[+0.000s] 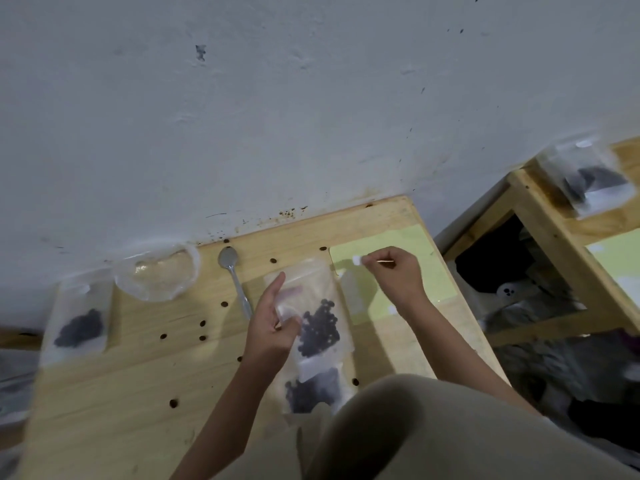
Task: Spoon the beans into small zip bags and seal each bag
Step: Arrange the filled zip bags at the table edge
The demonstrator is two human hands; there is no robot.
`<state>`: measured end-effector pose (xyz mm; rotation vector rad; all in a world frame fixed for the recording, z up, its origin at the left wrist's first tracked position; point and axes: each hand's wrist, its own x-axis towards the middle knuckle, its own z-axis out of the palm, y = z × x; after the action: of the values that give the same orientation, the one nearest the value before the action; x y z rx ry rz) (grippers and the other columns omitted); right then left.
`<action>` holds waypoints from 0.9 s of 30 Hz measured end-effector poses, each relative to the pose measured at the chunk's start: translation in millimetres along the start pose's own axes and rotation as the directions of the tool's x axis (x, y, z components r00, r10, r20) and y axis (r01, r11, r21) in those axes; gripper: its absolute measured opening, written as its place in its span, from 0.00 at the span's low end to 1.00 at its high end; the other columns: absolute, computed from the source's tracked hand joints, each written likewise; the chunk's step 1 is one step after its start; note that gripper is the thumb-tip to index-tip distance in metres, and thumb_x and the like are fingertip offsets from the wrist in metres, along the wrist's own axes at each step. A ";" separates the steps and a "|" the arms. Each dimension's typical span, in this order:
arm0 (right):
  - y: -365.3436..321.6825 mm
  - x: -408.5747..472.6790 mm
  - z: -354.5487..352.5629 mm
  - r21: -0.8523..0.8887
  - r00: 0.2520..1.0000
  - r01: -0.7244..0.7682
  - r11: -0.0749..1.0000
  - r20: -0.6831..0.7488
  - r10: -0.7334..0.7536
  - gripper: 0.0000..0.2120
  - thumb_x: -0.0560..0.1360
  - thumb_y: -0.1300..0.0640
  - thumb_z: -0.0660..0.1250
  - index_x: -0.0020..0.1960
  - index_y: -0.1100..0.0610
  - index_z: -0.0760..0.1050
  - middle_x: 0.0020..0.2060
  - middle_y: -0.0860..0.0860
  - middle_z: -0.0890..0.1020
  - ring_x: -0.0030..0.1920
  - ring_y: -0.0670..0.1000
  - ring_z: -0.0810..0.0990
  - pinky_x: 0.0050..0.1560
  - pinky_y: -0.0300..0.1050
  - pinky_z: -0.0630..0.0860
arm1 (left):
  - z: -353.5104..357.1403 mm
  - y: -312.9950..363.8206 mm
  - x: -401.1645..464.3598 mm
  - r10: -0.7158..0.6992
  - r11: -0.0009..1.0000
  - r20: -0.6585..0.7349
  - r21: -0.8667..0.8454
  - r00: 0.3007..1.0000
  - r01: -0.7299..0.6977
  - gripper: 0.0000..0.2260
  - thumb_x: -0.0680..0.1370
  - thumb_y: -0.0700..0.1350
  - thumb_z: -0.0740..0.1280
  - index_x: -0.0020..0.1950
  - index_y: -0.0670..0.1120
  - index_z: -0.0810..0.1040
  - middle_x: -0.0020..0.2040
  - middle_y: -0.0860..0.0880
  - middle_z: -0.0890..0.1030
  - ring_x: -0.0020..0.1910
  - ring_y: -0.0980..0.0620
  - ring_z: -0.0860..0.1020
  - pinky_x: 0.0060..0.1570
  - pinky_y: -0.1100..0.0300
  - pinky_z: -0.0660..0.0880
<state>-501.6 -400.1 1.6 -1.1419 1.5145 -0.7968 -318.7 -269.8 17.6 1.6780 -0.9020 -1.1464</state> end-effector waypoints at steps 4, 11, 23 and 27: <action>-19.8 -52.0 21.6 0.035 0.979 0.094 0.995 0.179 -0.099 0.06 0.68 0.57 0.75 0.36 0.54 0.79 0.47 0.45 0.80 0.52 0.45 0.79 0.53 0.35 0.72 | 0.0 0.1 -4.2 0.042 0.999 0.017 0.031 0.999 -0.042 0.31 0.75 0.30 0.63 0.71 0.59 0.65 0.67 0.66 0.65 0.72 0.55 0.64 0.66 0.47 0.70; -31.5 -97.7 61.6 -0.048 0.976 0.193 0.980 0.114 -0.187 0.06 0.68 0.54 0.76 0.38 0.52 0.78 0.54 0.53 0.74 0.58 0.44 0.73 0.56 0.33 0.68 | -24.6 10.1 -32.4 0.076 0.997 -0.001 0.032 0.997 -0.076 0.32 0.76 0.29 0.62 0.69 0.63 0.65 0.67 0.65 0.64 0.70 0.63 0.61 0.65 0.63 0.66; -45.5 -179.6 153.6 -0.010 0.969 0.223 0.975 0.114 -0.221 0.09 0.67 0.52 0.76 0.38 0.53 0.77 0.40 0.49 0.81 0.41 0.44 0.79 0.41 0.37 0.74 | -117.3 4.1 -78.5 0.073 0.975 -0.242 -0.187 0.968 -0.120 0.14 0.75 0.42 0.70 0.58 0.56 0.77 0.58 0.56 0.80 0.56 0.63 0.77 0.58 0.60 0.75; -46.3 -204.4 189.6 0.056 0.957 0.251 0.966 0.134 -0.256 0.08 0.67 0.57 0.76 0.38 0.54 0.76 0.31 0.47 0.80 0.33 0.43 0.77 0.37 0.39 0.75 | -157.9 -4.4 -86.9 0.009 0.969 -0.327 -0.230 0.945 -0.088 0.12 0.74 0.40 0.70 0.53 0.54 0.79 0.53 0.53 0.82 0.53 0.60 0.79 0.56 0.58 0.76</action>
<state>-303.3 -209.0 65.3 -1.3524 1.2466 -0.8938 -195.4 -148.3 68.2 1.5731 -0.5684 -0.8734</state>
